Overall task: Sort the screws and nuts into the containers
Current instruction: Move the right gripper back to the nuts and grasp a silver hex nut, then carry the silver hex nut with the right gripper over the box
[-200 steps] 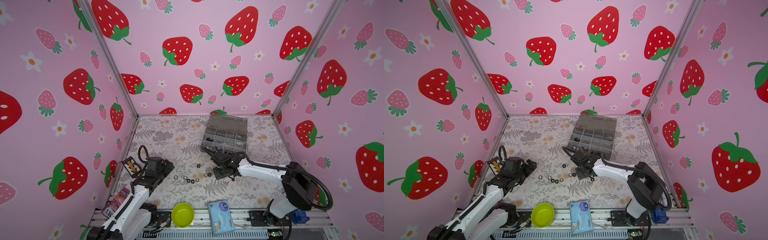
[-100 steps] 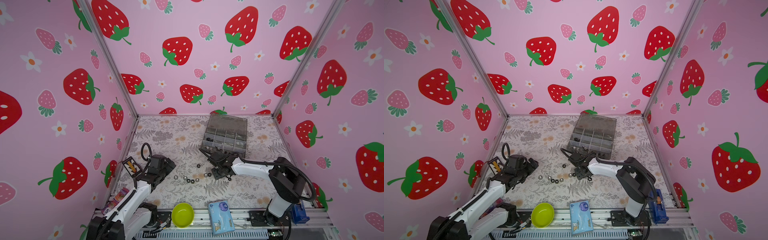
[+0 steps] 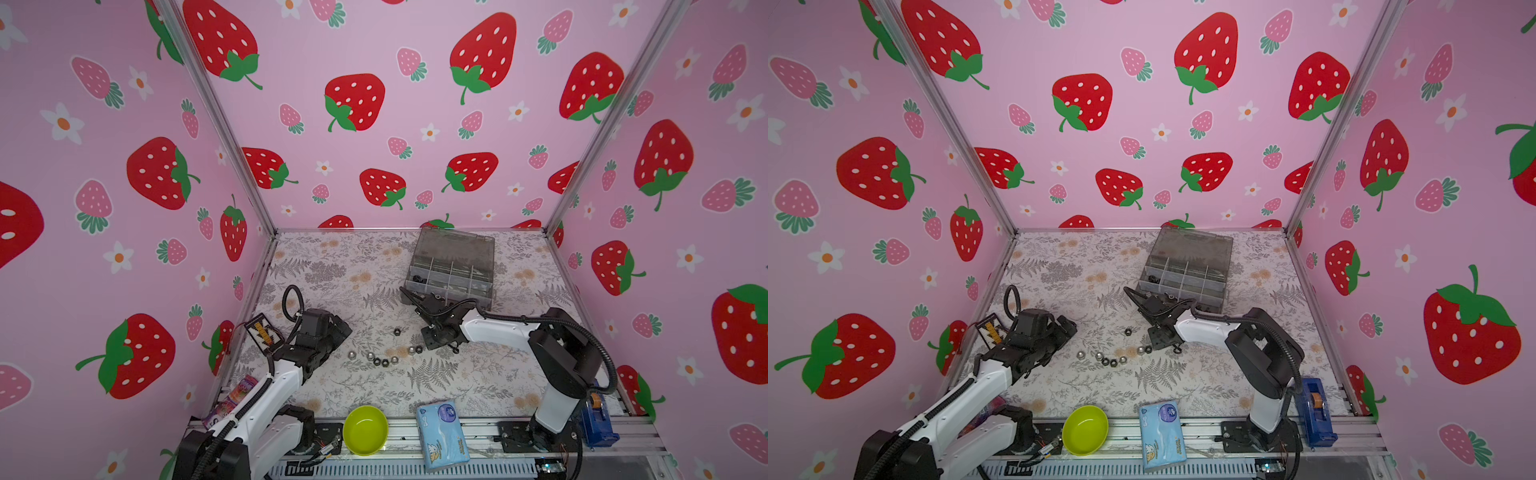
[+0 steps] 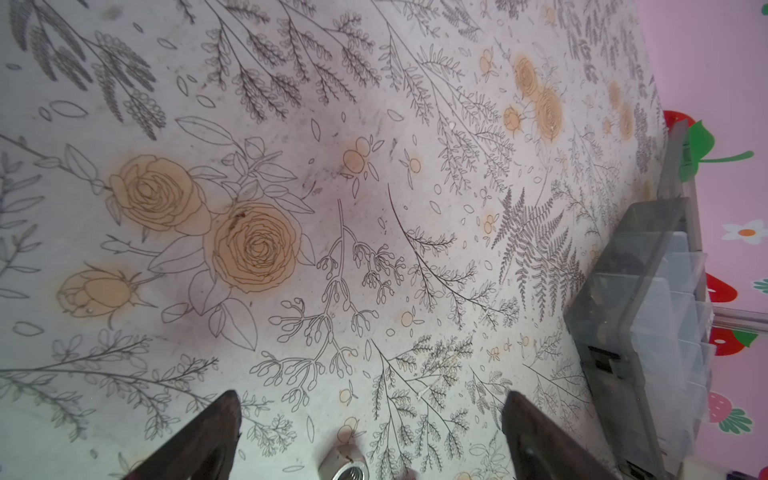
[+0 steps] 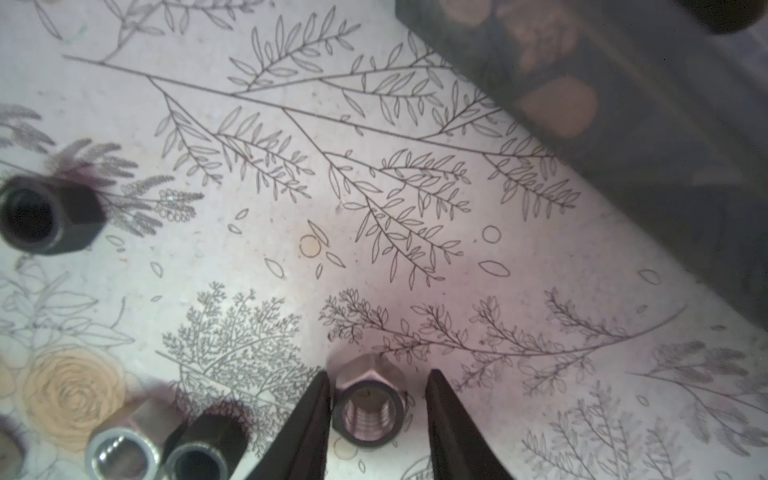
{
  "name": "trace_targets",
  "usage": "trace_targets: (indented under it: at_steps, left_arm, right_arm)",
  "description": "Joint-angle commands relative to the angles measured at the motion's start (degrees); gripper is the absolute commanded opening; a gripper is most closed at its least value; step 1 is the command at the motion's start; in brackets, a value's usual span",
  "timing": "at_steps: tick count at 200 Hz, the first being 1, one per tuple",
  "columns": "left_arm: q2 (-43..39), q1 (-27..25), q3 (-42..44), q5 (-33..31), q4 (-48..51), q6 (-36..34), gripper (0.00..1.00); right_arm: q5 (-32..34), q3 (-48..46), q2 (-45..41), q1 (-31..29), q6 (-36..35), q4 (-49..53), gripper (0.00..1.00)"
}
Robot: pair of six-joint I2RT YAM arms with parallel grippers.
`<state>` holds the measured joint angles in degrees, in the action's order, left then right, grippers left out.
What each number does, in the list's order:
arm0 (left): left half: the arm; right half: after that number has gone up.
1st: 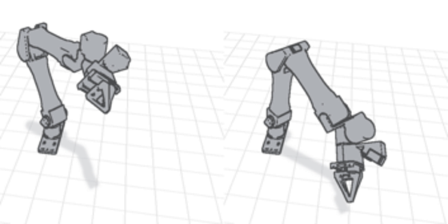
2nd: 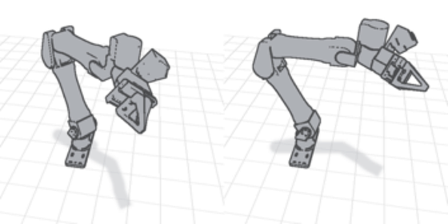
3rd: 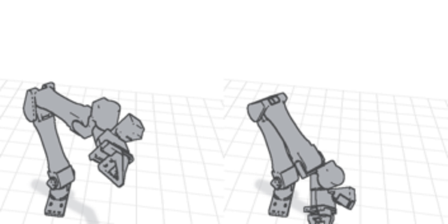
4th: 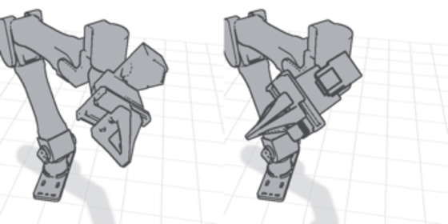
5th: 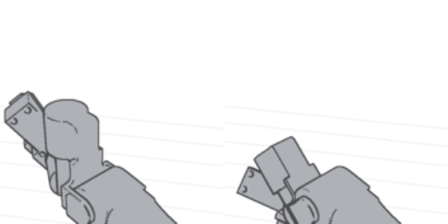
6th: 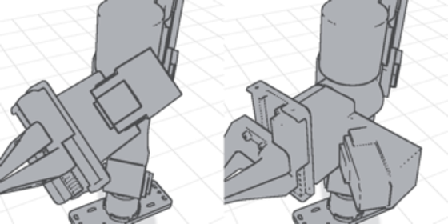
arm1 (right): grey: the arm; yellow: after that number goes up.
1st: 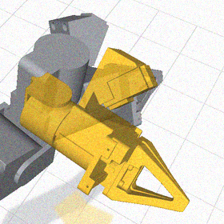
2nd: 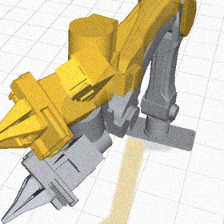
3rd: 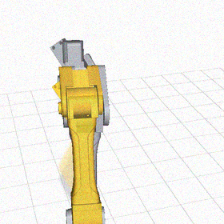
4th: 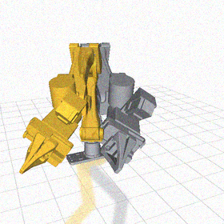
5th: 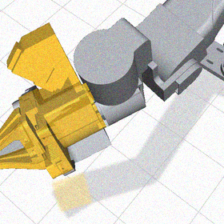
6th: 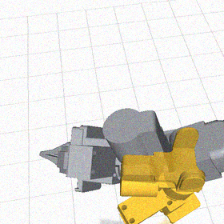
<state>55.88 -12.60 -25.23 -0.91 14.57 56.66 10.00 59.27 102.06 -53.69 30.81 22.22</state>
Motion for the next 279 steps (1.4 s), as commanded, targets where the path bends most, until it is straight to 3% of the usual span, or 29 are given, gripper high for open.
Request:
trace_targets:
  at_steps: [1,87,166,235,279]
  left_arm:
    - [-0.1,-0.2,-2.2,-1.1,0.0,-0.1,0.99]
    - [-1.1,-0.2,-2.3,-2.0,0.9,-0.1,0.99]
    - [-1.2,-0.2,-2.4,-2.3,1.3,-0.4,0.99]
    - [-1.9,-0.2,-2.4,-2.8,2.1,-0.5,0.99]
    - [-2.7,-0.2,-2.5,-3.2,2.6,-0.5,0.99]
  right_arm:
    - [-1.1,-0.3,2.1,0.3,0.6,1.4,0.38]
    - [-3.3,-2.0,0.6,0.3,0.6,2.5,0.38]
    - [-3.9,-1.6,0.1,0.2,0.7,2.4,0.16]
    - [-0.5,-0.4,-5.3,0.3,1.5,3.0,0.07]
    - [5.4,1.4,-11.4,1.9,1.2,5.1,0.05]
